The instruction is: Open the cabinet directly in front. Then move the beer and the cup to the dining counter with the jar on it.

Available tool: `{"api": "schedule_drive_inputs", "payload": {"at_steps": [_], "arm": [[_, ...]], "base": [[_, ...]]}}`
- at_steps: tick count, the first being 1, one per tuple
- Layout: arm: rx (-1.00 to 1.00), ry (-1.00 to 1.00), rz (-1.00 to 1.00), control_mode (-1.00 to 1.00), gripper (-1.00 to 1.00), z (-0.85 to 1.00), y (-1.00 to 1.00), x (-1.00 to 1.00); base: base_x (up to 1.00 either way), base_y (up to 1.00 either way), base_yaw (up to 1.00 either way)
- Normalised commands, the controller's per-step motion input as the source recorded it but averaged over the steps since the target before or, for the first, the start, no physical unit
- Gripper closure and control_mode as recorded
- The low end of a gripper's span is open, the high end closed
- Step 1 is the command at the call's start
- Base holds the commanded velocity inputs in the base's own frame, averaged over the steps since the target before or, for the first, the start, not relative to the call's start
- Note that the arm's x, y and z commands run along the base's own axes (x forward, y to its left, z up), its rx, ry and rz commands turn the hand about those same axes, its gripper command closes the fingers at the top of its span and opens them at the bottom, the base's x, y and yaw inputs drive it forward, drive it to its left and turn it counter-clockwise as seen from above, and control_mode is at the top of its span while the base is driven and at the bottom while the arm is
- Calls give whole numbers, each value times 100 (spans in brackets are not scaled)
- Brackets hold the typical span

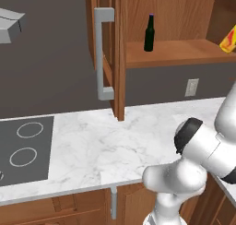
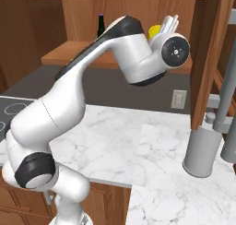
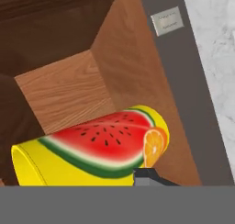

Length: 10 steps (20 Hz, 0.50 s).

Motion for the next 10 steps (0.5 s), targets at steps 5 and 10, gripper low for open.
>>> {"api": "schedule_drive_inputs", "payload": {"at_steps": [5, 10], "arm": [[-12, 4, -30, -100, 100, -2, 99, -82], [-12, 18, -23, -100, 100, -5, 67, -69]], "base": [[0, 0, 0], [0, 0, 0]]}}
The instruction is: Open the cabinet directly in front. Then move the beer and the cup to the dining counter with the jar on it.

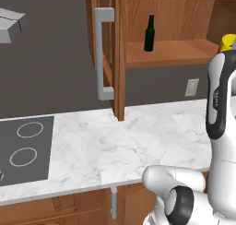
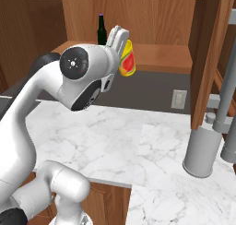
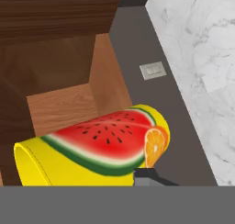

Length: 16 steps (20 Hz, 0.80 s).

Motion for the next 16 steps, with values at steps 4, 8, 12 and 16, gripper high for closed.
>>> {"api": "schedule_drive_inputs", "payload": {"at_steps": [4, 8, 12, 16], "arm": [[0, 18, -6, -100, 100, -11, 18, -67], [3, 12, 0, -100, 100, -9, 0, -59], [8, 14, 0, -100, 100, -9, 0, -49], [4, 21, 6, -100, 100, -26, 16, -13]], "base": [[0, 0, 0], [0, 0, 0], [0, 0, 0], [0, 0, 0]]}}
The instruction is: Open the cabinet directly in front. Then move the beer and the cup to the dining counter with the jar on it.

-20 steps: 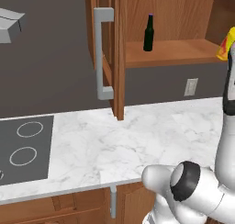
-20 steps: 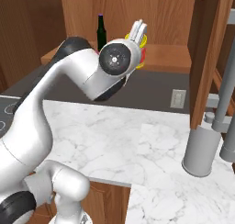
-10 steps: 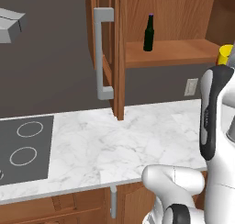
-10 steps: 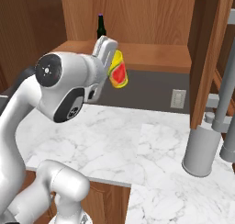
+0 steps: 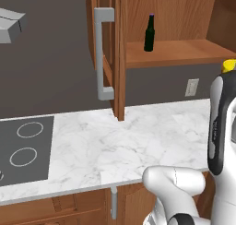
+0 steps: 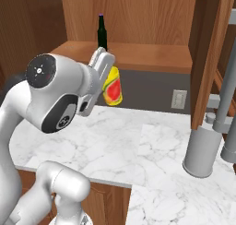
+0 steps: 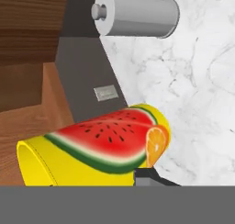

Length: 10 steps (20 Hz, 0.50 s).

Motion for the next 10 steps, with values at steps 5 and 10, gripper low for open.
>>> {"api": "schedule_drive_inputs", "payload": {"at_steps": [5, 10], "arm": [[0, 23, 15, -100, 100, -41, 33, 4], [0, 19, 18, -100, 100, -36, 32, 3]], "base": [[0, 0, 0], [0, 0, 0]]}}
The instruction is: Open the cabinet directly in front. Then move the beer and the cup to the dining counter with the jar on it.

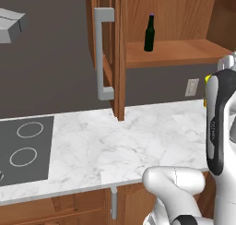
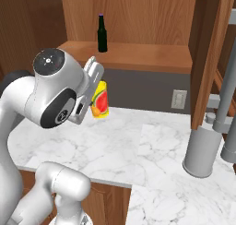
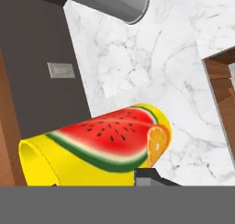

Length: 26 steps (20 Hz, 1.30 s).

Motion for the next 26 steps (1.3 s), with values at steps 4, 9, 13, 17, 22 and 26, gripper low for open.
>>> {"api": "schedule_drive_inputs", "payload": {"at_steps": [4, 9, 13, 17, 22, 26], "arm": [[1, 20, 17, -100, 100, -14, 35, -16], [1, 21, 16, -100, 100, -15, 27, 0], [0, 1, 3, -100, 100, -8, 2, 4], [2, 0, 0, -100, 100, 0, -1, 7], [0, 1, 0, -100, 100, 0, 0, 8], [0, 0, 0, 100, 100, 0, 0, 0]], "base": [[0, 0, 0], [0, 0, 0], [0, 0, 0], [0, 0, 0], [0, 0, 0], [0, 0, 1]]}}
